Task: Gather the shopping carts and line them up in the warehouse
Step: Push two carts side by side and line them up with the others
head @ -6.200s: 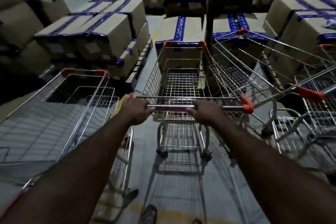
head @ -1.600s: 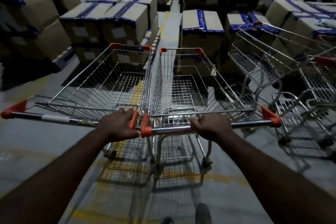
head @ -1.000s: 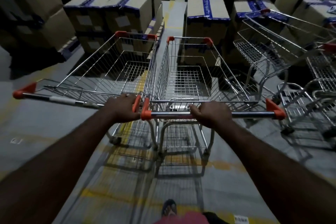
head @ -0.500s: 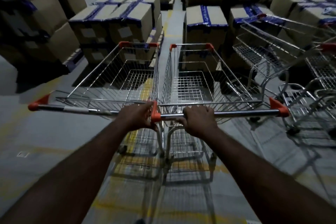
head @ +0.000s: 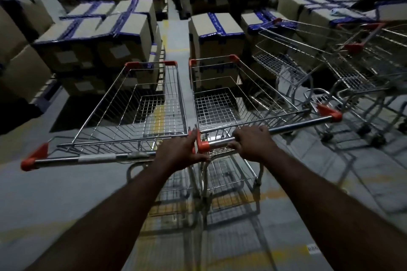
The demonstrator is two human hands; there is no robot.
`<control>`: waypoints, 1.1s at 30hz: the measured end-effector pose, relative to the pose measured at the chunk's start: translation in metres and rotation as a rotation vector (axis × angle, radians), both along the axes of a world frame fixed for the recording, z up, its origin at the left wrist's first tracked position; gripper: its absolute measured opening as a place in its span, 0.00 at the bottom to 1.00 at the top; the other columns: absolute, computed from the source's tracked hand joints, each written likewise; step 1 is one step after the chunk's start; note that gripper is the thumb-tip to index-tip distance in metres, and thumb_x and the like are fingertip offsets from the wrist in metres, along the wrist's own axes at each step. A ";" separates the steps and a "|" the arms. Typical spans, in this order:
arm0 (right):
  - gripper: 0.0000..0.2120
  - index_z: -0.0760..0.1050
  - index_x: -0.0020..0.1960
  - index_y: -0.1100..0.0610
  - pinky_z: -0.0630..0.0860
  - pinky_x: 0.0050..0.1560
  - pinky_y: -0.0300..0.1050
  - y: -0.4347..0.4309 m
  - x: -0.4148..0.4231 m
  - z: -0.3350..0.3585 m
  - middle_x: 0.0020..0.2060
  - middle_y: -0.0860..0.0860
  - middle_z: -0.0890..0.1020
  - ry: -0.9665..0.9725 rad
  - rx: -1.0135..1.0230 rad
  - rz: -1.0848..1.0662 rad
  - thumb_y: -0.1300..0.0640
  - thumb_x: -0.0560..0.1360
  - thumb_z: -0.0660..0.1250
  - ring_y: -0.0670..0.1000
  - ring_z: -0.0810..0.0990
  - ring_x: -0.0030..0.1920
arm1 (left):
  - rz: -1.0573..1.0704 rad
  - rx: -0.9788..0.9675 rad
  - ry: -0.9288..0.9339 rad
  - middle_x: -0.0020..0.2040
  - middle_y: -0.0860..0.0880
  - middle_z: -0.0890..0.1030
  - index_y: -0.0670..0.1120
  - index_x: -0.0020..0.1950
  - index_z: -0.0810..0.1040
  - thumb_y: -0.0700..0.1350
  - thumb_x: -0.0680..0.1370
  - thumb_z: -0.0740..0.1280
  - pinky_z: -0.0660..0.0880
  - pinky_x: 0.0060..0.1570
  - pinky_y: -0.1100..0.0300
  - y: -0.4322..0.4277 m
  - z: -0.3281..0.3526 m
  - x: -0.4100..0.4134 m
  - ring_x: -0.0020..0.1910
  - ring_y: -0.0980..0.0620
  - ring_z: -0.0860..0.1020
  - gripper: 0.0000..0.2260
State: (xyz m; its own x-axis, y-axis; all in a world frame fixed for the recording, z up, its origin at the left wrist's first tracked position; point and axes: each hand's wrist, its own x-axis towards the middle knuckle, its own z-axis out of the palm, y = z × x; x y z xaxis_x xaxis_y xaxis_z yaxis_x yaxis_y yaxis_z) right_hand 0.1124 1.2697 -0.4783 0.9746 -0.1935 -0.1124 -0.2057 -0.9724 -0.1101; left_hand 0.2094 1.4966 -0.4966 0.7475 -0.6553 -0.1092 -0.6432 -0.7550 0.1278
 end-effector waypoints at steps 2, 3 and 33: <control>0.18 0.74 0.56 0.46 0.58 0.68 0.57 0.006 0.003 0.001 0.54 0.48 0.78 0.014 0.016 -0.011 0.35 0.78 0.57 0.53 0.72 0.59 | -0.007 0.008 0.001 0.51 0.47 0.83 0.58 0.79 0.49 0.77 0.66 0.61 0.76 0.45 0.57 0.008 0.002 0.005 0.45 0.47 0.80 0.47; 0.18 0.74 0.56 0.46 0.58 0.68 0.57 0.008 0.002 0.001 0.54 0.48 0.77 0.022 0.027 -0.017 0.35 0.78 0.57 0.53 0.73 0.60 | -0.018 0.018 0.002 0.52 0.47 0.83 0.58 0.79 0.49 0.77 0.66 0.61 0.75 0.46 0.57 0.010 0.004 0.007 0.46 0.46 0.81 0.48; 0.16 0.72 0.41 0.46 0.56 0.66 0.57 -0.017 0.033 -0.006 0.44 0.46 0.77 -0.105 0.137 -0.061 0.35 0.76 0.61 0.54 0.72 0.58 | -0.014 -0.104 -0.015 0.52 0.51 0.84 0.57 0.79 0.53 0.68 0.73 0.67 0.77 0.45 0.55 -0.002 0.001 0.012 0.50 0.47 0.81 0.40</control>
